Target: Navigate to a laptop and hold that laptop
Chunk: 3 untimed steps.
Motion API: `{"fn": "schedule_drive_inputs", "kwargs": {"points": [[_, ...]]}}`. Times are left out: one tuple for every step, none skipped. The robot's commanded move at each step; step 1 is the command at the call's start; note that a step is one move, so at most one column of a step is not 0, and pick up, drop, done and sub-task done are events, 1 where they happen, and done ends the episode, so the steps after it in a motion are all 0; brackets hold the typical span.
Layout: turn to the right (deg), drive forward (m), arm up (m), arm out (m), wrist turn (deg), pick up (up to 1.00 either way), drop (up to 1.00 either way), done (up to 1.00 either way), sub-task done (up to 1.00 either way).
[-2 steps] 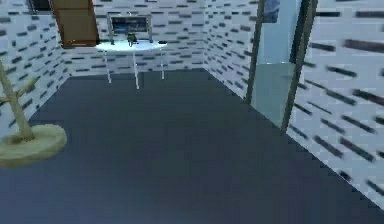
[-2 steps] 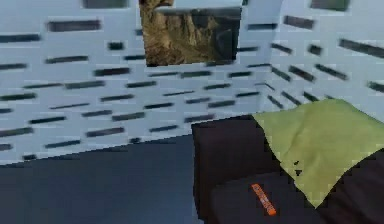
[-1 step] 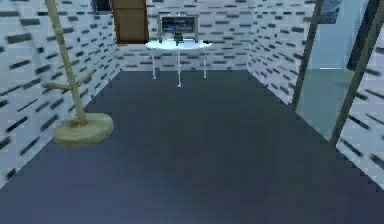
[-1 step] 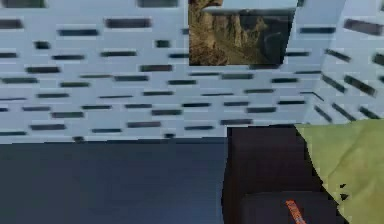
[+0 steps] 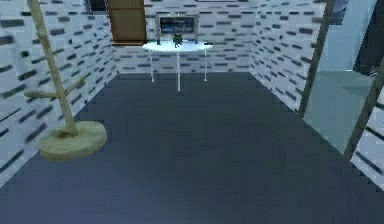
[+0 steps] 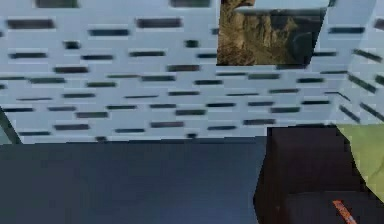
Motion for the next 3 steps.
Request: {"fn": "schedule_drive_inputs", "kwargs": {"points": [[45.0,0.0,0.0,0.0,0.0,0.0,0.0,0.0,0.0],[33.0,0.0,0.0,0.0,0.0,0.0,0.0,0.0,0.0],[0.0,0.1,0.0,0.0,0.0,0.0,0.0,0.0,0.0]]}}
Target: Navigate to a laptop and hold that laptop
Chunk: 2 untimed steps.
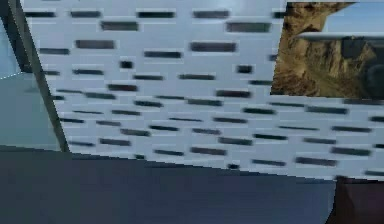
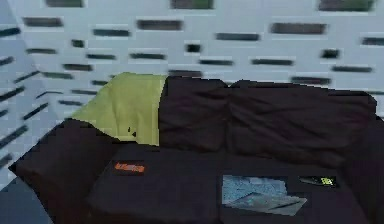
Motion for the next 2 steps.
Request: {"fn": "schedule_drive_inputs", "kwargs": {"points": [[21.0,0.0,0.0,0.0,0.0,0.0,0.0,0.0,0.0],[0.0,0.0,0.5,0.0,0.0,0.0,0.0,0.0,0.0]]}}
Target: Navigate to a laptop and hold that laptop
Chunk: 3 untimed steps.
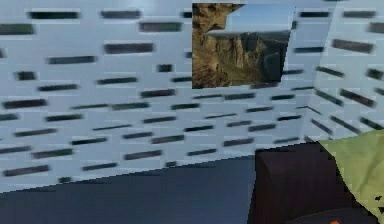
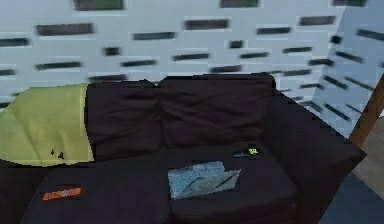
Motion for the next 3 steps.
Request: {"fn": "schedule_drive_inputs", "kwargs": {"points": [[0.0,0.0,0.18,0.0,0.0,0.0,0.0,0.0,0.0],[0.0,0.0,0.0,0.36,0.0,0.0,0.0,0.0,0.0],[0.0,0.0,0.0,0.0,45.0,0.0,0.0,0.0,0.0]]}}
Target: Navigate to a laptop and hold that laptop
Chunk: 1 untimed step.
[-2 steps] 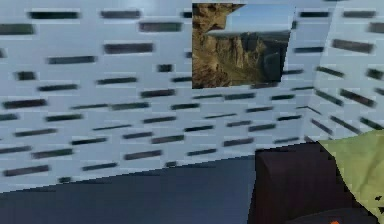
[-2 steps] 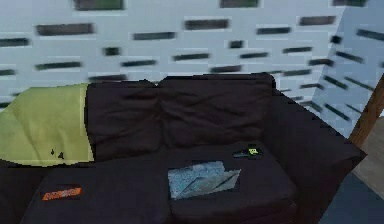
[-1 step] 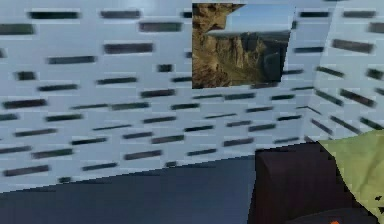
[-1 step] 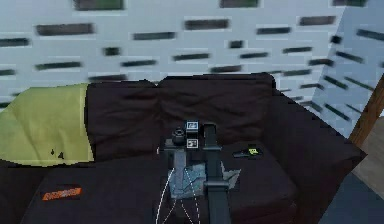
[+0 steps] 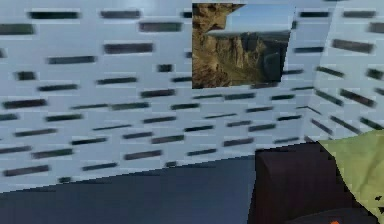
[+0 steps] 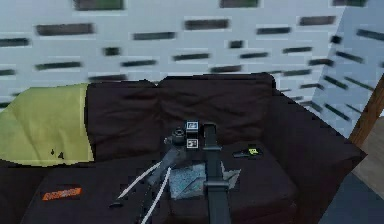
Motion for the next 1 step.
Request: {"fn": "schedule_drive_inputs", "kwargs": {"points": [[0.0,0.0,0.0,0.0,45.0,0.0,0.0,0.0,0.0]]}}
